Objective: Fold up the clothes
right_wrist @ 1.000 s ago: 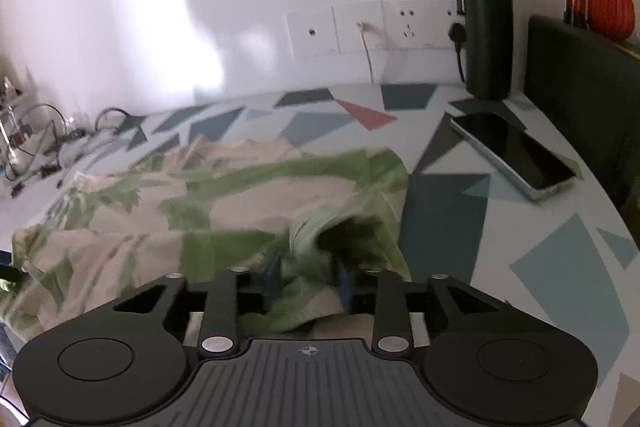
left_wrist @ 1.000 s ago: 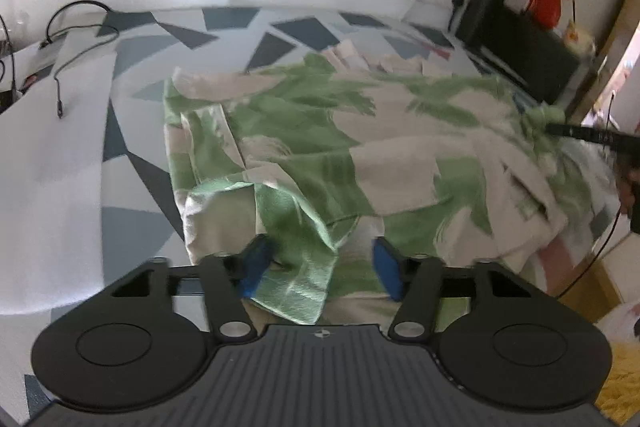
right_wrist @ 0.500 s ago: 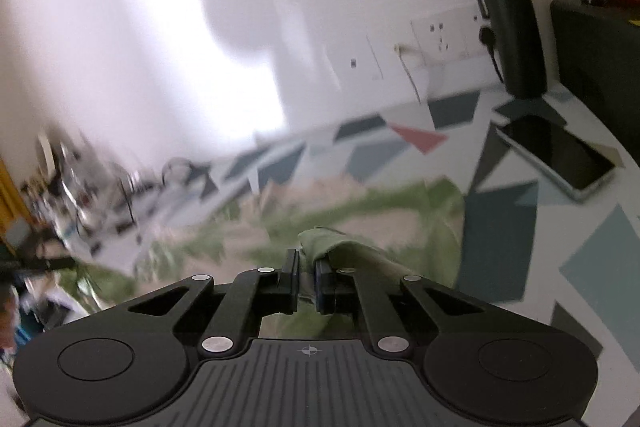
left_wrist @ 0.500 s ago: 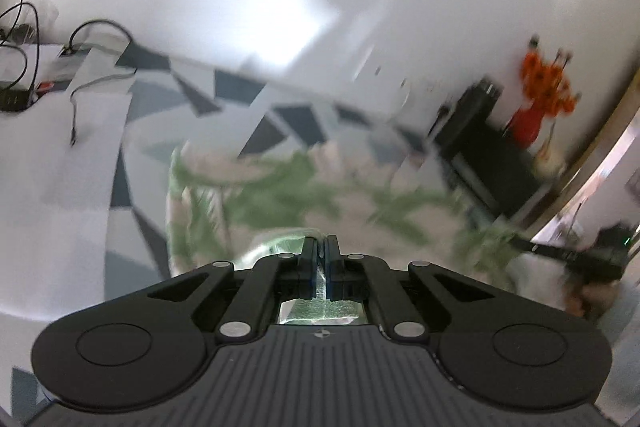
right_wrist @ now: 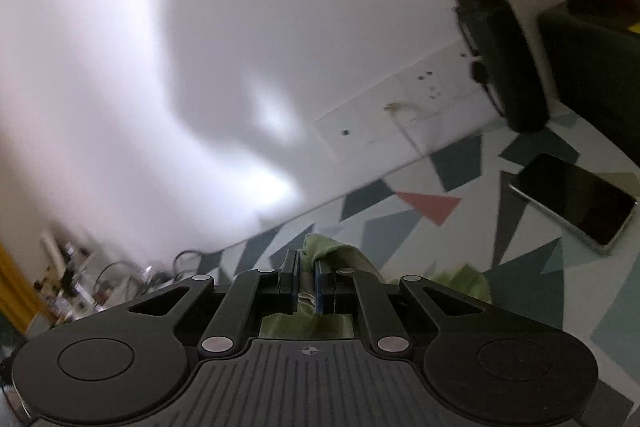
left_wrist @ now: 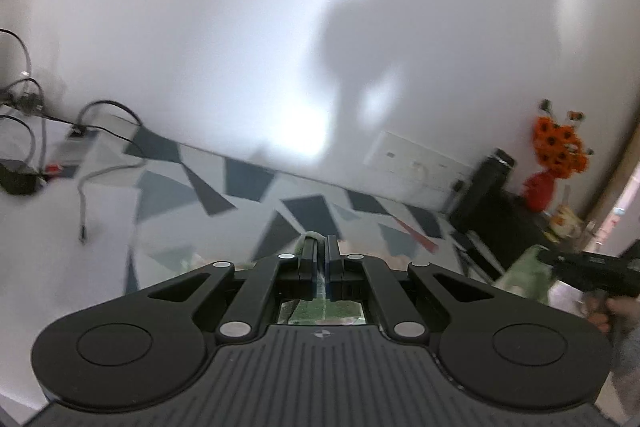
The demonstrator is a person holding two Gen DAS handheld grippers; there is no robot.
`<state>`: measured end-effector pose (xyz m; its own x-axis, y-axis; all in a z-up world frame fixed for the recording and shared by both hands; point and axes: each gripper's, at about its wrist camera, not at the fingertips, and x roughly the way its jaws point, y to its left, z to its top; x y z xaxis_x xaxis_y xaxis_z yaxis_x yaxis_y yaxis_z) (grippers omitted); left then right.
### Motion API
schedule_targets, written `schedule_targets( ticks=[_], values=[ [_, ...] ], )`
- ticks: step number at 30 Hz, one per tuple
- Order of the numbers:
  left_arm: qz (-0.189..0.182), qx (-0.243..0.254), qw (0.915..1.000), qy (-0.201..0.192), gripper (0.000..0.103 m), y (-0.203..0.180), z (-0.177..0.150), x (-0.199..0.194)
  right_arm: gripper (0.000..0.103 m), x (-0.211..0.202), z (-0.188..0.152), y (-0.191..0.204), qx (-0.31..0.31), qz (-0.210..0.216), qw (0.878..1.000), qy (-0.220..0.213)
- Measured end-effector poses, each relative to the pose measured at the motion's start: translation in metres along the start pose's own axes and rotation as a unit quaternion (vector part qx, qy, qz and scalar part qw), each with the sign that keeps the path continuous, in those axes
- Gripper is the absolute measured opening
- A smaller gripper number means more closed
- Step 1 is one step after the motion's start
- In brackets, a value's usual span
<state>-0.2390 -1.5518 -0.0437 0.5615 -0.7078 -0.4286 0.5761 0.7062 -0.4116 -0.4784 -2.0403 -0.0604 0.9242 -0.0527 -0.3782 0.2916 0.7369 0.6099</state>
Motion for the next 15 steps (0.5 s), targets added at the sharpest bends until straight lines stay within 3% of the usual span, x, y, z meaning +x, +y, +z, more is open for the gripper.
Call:
schedule_targets(
  ticks=[4, 11, 15],
  values=[
    [0.032, -0.017, 0.9993, -0.008, 0.003, 0.020, 0.004, 0.015, 0.007, 0.017, 0.000, -0.021, 0.031, -0.034, 0.999, -0.005],
    [0.075, -0.041, 0.9962, 0.019, 0.003, 0.043, -0.007, 0.056, 0.007, 0.046, -0.010, -0.058, 0.070, -0.086, 0.994, 0.013],
    [0.082, -0.089, 0.9924, 0.017, 0.003, 0.057, -0.010, 0.069, 0.007, 0.047, -0.012, -0.071, 0.107, -0.069, 0.992, -0.009]
  ],
)
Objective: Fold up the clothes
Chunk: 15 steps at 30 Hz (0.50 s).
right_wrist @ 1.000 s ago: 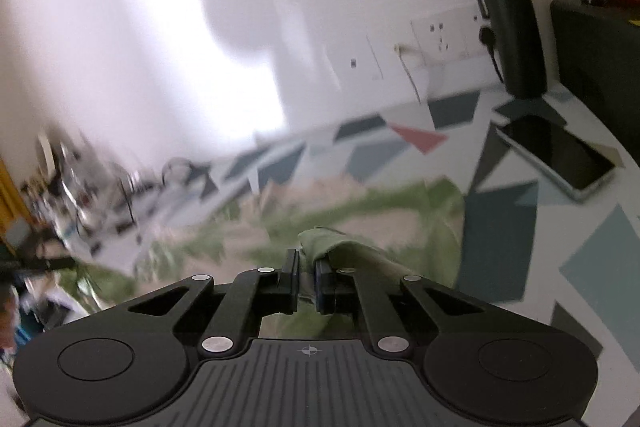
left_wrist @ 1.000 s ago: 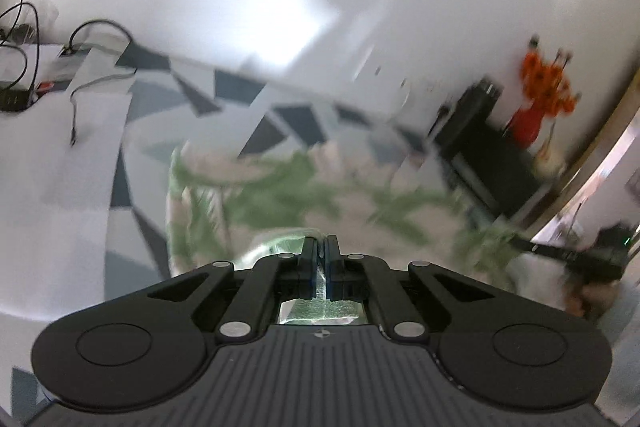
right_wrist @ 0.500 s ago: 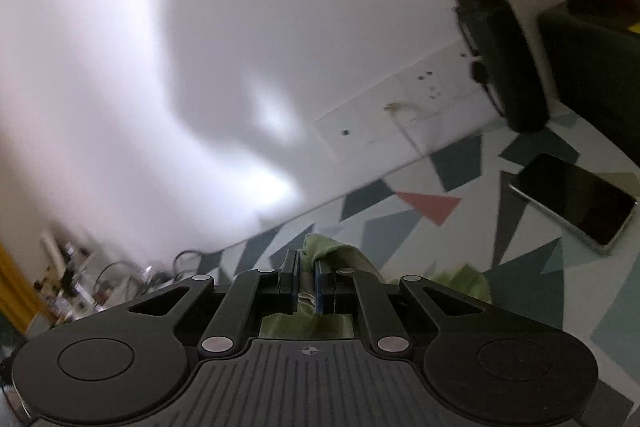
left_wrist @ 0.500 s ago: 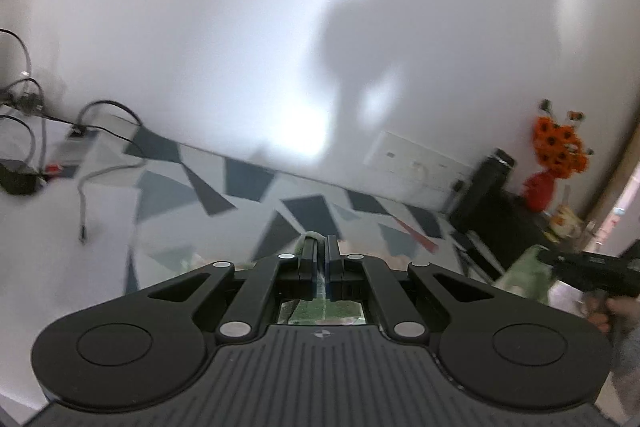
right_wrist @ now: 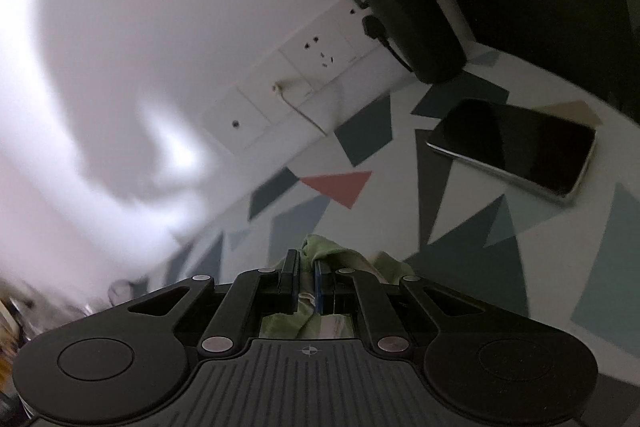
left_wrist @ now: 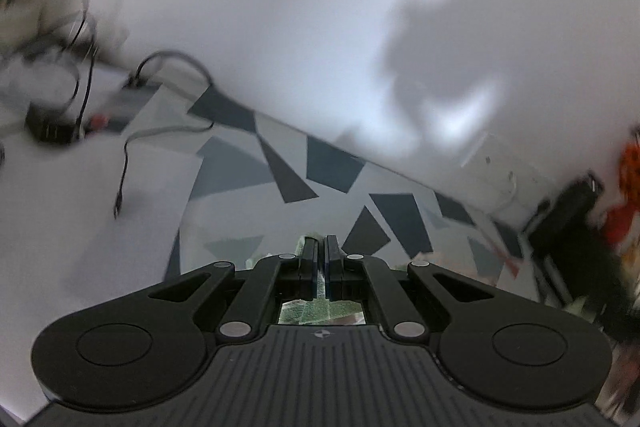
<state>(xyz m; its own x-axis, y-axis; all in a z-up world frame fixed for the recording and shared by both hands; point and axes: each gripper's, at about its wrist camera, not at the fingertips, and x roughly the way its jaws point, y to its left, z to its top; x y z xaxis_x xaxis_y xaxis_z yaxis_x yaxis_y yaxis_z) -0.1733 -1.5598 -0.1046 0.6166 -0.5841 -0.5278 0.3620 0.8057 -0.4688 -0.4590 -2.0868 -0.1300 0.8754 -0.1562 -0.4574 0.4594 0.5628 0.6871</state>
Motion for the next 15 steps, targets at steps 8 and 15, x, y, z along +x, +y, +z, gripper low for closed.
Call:
schedule_targets(
  ticks=[8, 15],
  values=[
    [0.020, 0.016, 0.9996, 0.013, 0.003, 0.005, 0.003, 0.037, 0.007, 0.029, 0.000, -0.017, -0.011, -0.043, 0.999, 0.010],
    [0.064, 0.048, 0.9953, 0.055, 0.003, 0.008, -0.016, 0.078, 0.007, 0.057, -0.018, -0.022, -0.078, -0.092, 0.992, 0.023]
  ],
)
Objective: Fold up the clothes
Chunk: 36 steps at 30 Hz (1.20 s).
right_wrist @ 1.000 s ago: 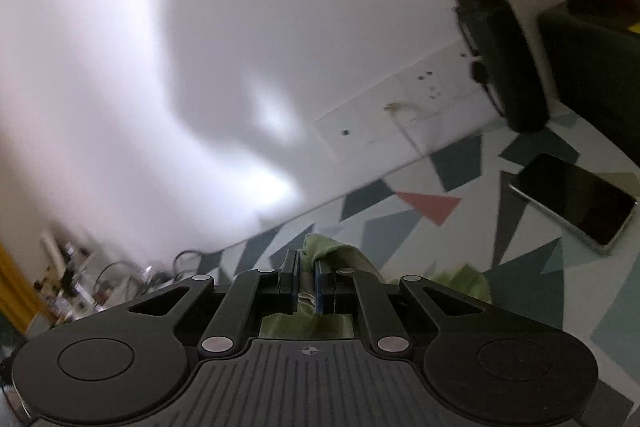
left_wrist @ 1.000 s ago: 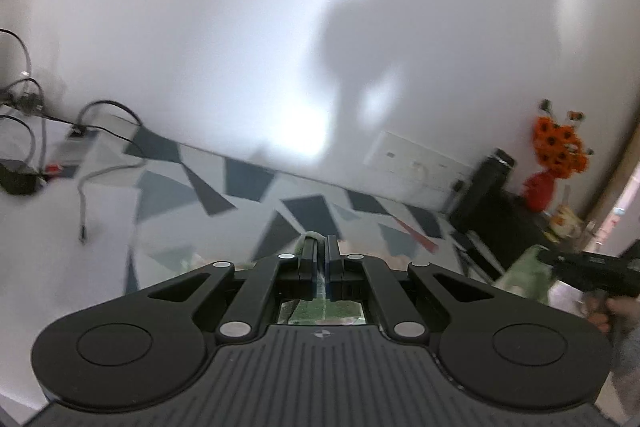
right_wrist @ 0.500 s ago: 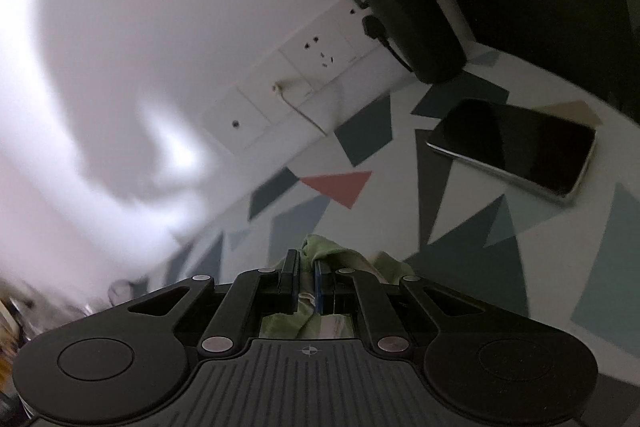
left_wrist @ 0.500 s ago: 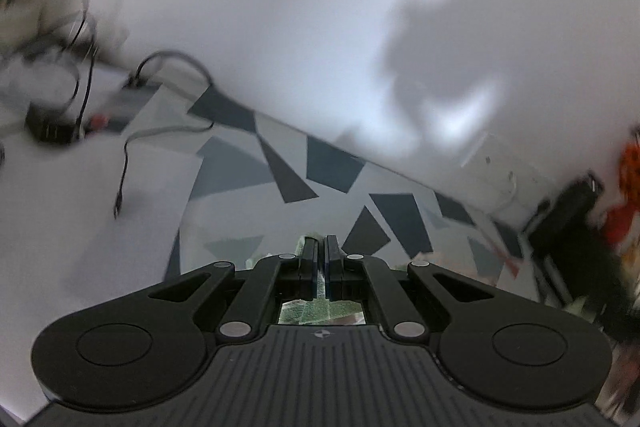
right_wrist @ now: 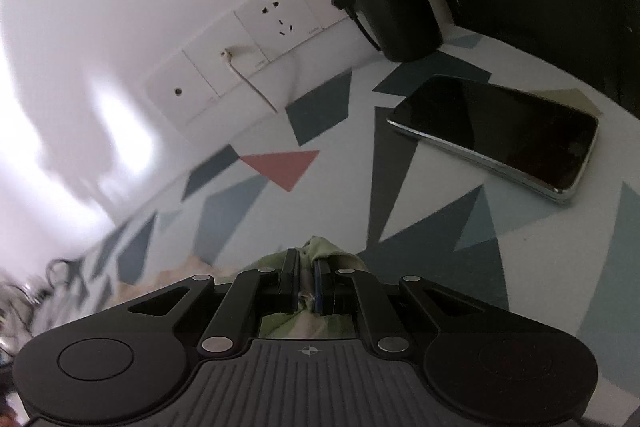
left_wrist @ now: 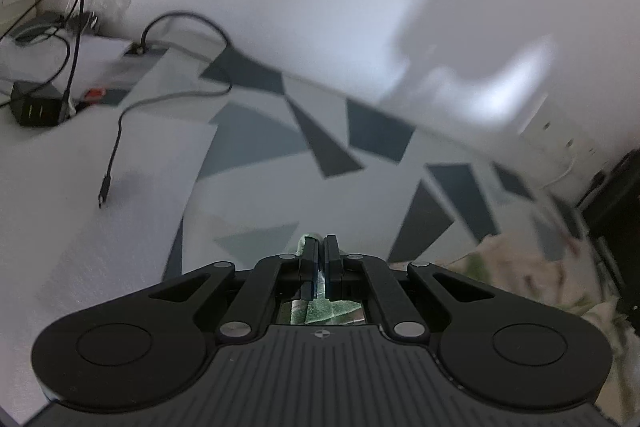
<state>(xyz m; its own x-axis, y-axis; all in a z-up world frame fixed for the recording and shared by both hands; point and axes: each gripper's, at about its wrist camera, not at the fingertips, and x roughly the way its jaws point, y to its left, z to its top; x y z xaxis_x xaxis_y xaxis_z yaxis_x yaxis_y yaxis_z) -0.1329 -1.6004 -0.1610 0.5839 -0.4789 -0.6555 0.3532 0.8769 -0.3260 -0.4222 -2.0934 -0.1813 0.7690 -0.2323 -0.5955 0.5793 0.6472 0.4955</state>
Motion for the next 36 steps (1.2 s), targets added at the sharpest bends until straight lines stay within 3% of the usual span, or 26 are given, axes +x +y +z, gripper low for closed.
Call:
schedule_targets(
  ticks=[4, 7, 9, 10, 12, 13, 14, 19, 21, 25, 28, 31, 36],
  values=[
    [0.012, 0.019, 0.9997, 0.011, 0.004, -0.003, -0.004, 0.007, 0.009, 0.005, -0.007, 0.011, -0.039, -0.025, 0.999, -0.010],
    [0.015, 0.031, 0.9992, 0.019, 0.006, -0.004, -0.004, 0.008, 0.025, 0.003, -0.011, 0.014, -0.036, -0.024, 0.999, -0.019],
    [-0.003, 0.016, 0.9996, 0.025, 0.011, -0.001, -0.001, 0.005, 0.043, -0.002, -0.011, 0.017, -0.038, -0.025, 0.999, -0.026],
    [-0.013, 0.006, 0.9995, 0.028, 0.021, 0.002, 0.001, 0.003, 0.046, -0.005, -0.010, 0.019, -0.039, -0.025, 0.998, -0.032],
    [-0.028, -0.008, 0.9993, 0.023, 0.053, 0.006, 0.005, -0.005, 0.053, -0.014, -0.009, 0.024, -0.042, -0.026, 0.998, -0.043],
    [-0.030, -0.011, 0.9994, 0.012, 0.079, 0.007, 0.006, -0.013, 0.057, -0.019, -0.007, 0.026, -0.043, -0.027, 0.997, -0.051],
    [-0.033, -0.014, 0.9994, 0.000, 0.088, 0.008, 0.007, -0.020, 0.061, -0.024, -0.005, 0.027, -0.044, -0.029, 0.997, -0.059],
    [-0.042, -0.022, 0.9988, -0.008, 0.091, 0.009, 0.018, -0.045, 0.061, -0.045, 0.012, 0.040, -0.063, -0.040, 0.994, -0.076],
    [-0.044, -0.007, 0.9990, -0.006, 0.091, -0.002, 0.019, -0.055, 0.061, -0.053, 0.017, 0.054, -0.088, -0.035, 0.993, -0.076],
    [-0.061, 0.050, 0.9968, 0.011, 0.091, -0.038, 0.007, -0.070, 0.073, -0.067, 0.012, 0.091, -0.178, -0.010, 0.981, -0.070],
    [-0.075, 0.089, 0.9924, 0.041, 0.091, -0.070, -0.015, -0.066, 0.073, -0.063, -0.008, 0.114, -0.228, -0.002, 0.973, -0.041],
    [-0.083, 0.132, 0.9847, 0.078, 0.091, -0.099, -0.040, -0.052, 0.073, -0.051, -0.043, 0.125, -0.261, -0.002, 0.965, 0.017],
    [-0.088, 0.190, 0.9716, 0.111, 0.091, -0.127, -0.072, -0.034, 0.073, -0.042, -0.094, 0.136, -0.332, -0.015, 0.941, 0.063]
  ],
)
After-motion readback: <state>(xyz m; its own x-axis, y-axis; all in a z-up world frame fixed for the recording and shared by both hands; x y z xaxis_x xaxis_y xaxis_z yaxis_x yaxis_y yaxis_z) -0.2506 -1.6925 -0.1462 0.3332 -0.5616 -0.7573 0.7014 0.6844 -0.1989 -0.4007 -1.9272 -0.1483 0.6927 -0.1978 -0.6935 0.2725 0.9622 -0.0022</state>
